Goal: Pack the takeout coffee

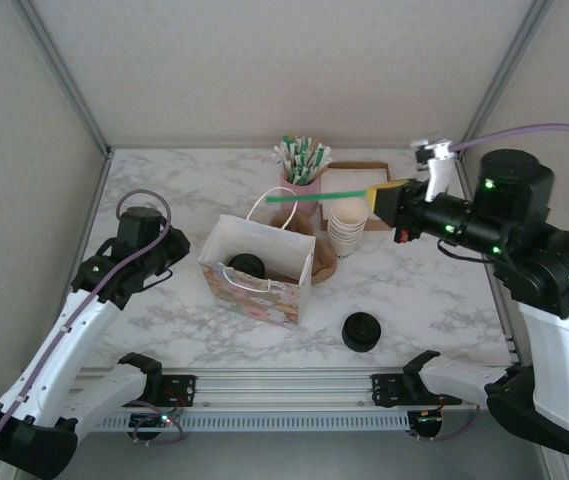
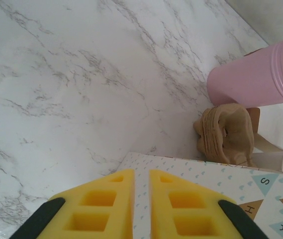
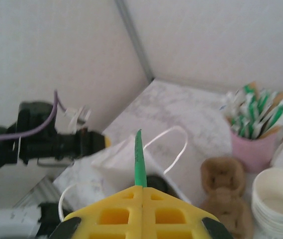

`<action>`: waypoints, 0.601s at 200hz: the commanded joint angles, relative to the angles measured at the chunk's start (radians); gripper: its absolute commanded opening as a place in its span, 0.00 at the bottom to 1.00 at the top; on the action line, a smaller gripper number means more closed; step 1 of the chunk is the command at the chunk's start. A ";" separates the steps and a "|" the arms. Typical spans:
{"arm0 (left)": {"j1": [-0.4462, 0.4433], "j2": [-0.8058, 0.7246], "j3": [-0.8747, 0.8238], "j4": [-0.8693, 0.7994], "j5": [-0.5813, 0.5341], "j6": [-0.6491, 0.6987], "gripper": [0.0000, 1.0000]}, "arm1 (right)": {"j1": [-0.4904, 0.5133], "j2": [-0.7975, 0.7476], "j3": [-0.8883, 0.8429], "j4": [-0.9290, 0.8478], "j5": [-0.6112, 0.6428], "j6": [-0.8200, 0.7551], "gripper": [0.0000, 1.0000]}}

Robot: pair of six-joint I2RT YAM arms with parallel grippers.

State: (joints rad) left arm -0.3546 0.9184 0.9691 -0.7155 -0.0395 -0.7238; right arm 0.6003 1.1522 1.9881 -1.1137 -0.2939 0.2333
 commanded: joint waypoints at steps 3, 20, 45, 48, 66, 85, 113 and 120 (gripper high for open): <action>-0.008 -0.006 0.029 -0.007 -0.017 0.016 0.15 | 0.030 0.039 -0.029 -0.098 -0.106 -0.031 0.00; -0.009 -0.013 0.030 -0.014 -0.020 0.011 0.16 | 0.050 0.048 -0.060 -0.121 -0.139 -0.060 0.00; -0.008 -0.021 0.028 -0.017 -0.021 0.006 0.16 | 0.085 0.059 -0.128 -0.110 -0.126 -0.097 0.00; -0.009 -0.021 0.028 -0.018 -0.020 0.006 0.16 | 0.088 0.063 -0.134 -0.109 -0.108 -0.096 0.00; -0.008 -0.023 0.030 -0.018 -0.023 0.006 0.16 | 0.095 0.099 -0.158 -0.109 -0.009 -0.100 0.00; -0.008 -0.021 0.031 -0.021 -0.023 0.006 0.16 | 0.096 0.126 -0.191 -0.074 0.052 -0.110 0.07; -0.009 -0.021 0.029 -0.024 -0.022 0.011 0.15 | 0.096 0.123 -0.244 0.033 0.099 -0.098 0.48; -0.008 -0.021 0.029 -0.025 -0.020 0.011 0.15 | 0.097 0.120 -0.242 0.052 0.119 -0.095 0.48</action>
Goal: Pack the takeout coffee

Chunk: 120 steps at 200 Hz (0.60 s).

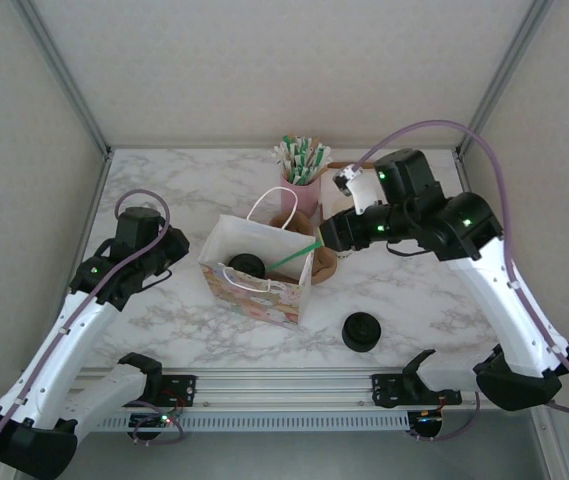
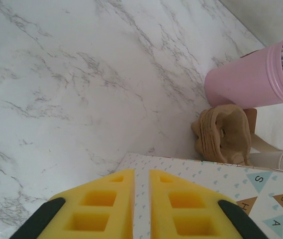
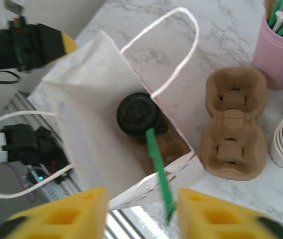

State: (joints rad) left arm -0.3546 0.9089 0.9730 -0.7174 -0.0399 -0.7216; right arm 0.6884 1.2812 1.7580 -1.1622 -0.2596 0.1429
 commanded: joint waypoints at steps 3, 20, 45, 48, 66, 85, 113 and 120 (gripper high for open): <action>-0.009 -0.011 0.026 -0.024 -0.019 0.008 0.15 | 0.008 -0.011 -0.011 0.110 0.094 -0.003 0.47; -0.009 -0.011 0.023 -0.022 -0.018 0.008 0.15 | 0.009 -0.024 -0.008 0.169 0.206 0.011 0.47; -0.009 -0.010 0.021 -0.018 -0.018 0.009 0.15 | -0.028 -0.035 -0.023 0.253 0.413 0.045 0.48; -0.009 -0.010 0.021 -0.017 -0.018 0.009 0.15 | -0.041 -0.034 -0.025 0.261 0.427 0.051 0.48; -0.009 -0.010 0.023 -0.017 -0.018 0.011 0.14 | -0.168 -0.009 -0.044 0.302 0.401 0.114 0.50; -0.009 -0.010 0.026 -0.021 -0.014 0.013 0.14 | -0.321 0.066 -0.075 0.344 0.296 0.165 0.59; -0.009 -0.014 0.027 -0.034 -0.003 0.014 0.14 | -0.498 0.249 -0.077 0.360 0.161 0.242 0.58; -0.009 -0.016 0.027 -0.036 0.001 0.019 0.15 | -0.529 0.299 -0.078 0.371 0.141 0.251 0.58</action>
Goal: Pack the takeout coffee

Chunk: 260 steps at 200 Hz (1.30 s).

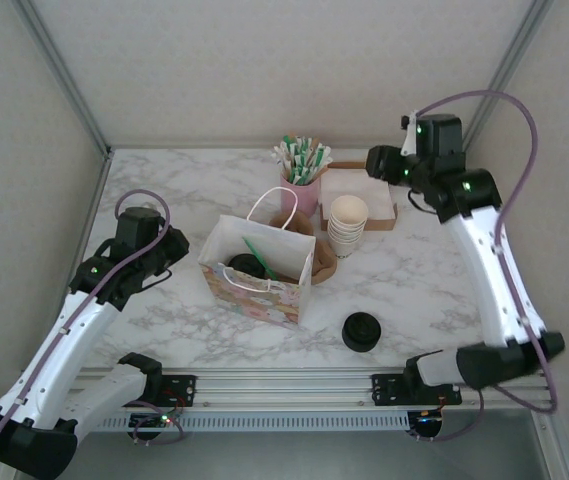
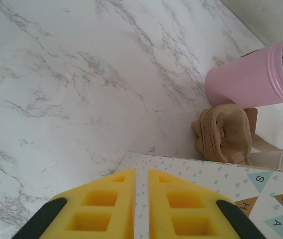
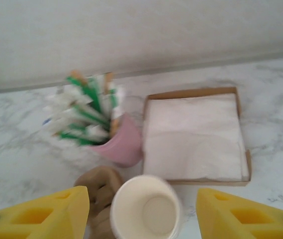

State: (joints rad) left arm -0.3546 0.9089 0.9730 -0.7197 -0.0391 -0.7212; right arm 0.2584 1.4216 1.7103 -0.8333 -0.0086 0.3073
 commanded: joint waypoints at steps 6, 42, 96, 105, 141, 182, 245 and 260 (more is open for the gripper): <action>-0.009 -0.018 0.026 -0.034 0.007 0.023 0.15 | -0.120 0.200 -0.031 0.050 -0.126 0.088 0.58; -0.008 -0.012 0.026 -0.057 0.017 0.050 0.16 | -0.173 0.463 0.061 0.036 -0.146 0.044 0.58; -0.009 0.013 0.029 -0.069 0.013 0.060 0.19 | -0.148 0.769 0.278 -0.038 -0.151 0.005 0.59; -0.008 0.020 0.030 -0.070 0.013 0.059 0.19 | -0.134 0.800 0.306 -0.046 -0.133 -0.005 0.60; -0.009 0.039 0.035 -0.070 0.013 0.057 0.19 | -0.101 0.924 0.423 -0.114 -0.051 -0.020 0.60; -0.009 0.053 0.036 -0.072 0.013 0.058 0.19 | -0.084 0.983 0.442 -0.130 -0.004 -0.022 0.52; -0.009 0.049 0.038 -0.077 0.018 0.057 0.19 | -0.082 0.882 0.445 -0.118 -0.005 -0.004 0.11; -0.009 0.044 0.036 -0.074 0.018 0.056 0.19 | -0.082 0.829 0.448 -0.118 0.000 -0.003 0.08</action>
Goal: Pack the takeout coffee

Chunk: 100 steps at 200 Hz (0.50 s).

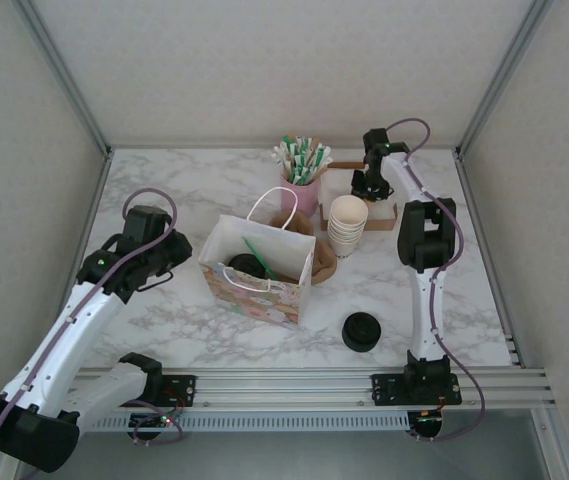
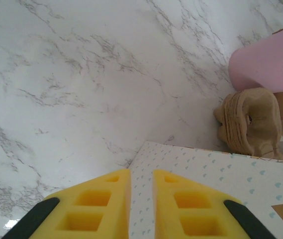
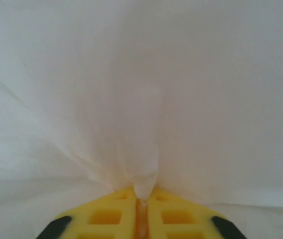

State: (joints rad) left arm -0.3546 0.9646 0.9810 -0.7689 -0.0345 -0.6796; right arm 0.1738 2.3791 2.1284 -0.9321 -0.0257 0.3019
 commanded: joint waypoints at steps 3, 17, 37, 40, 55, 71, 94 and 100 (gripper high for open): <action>-0.009 -0.012 0.028 -0.026 0.013 0.013 0.19 | 0.002 -0.139 0.031 -0.020 0.018 0.002 0.07; -0.009 -0.016 0.027 -0.023 0.016 0.013 0.19 | 0.002 -0.191 0.027 -0.021 0.021 0.000 0.01; -0.009 -0.024 0.024 -0.021 0.016 0.012 0.19 | 0.002 -0.275 0.010 -0.022 0.027 -0.005 0.00; -0.009 -0.027 0.024 -0.021 0.017 0.013 0.19 | 0.001 -0.288 0.010 -0.023 0.029 -0.006 0.00; -0.008 -0.034 0.022 -0.020 0.016 0.016 0.19 | 0.001 -0.356 0.004 -0.033 0.042 -0.011 0.00; -0.009 -0.041 0.021 -0.015 0.012 0.015 0.19 | 0.003 -0.449 -0.014 -0.036 0.044 -0.015 0.00; -0.009 -0.041 0.021 -0.007 0.019 0.022 0.18 | 0.025 -0.608 -0.066 -0.023 0.012 -0.032 0.00; -0.009 -0.041 0.022 -0.008 0.019 0.023 0.18 | 0.045 -0.651 -0.075 -0.030 0.012 -0.043 0.00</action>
State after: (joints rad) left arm -0.3546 0.9360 0.9817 -0.7685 -0.0311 -0.6769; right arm 0.1776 1.8717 2.0945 -0.9360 -0.0036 0.2966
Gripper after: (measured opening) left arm 0.187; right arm 0.050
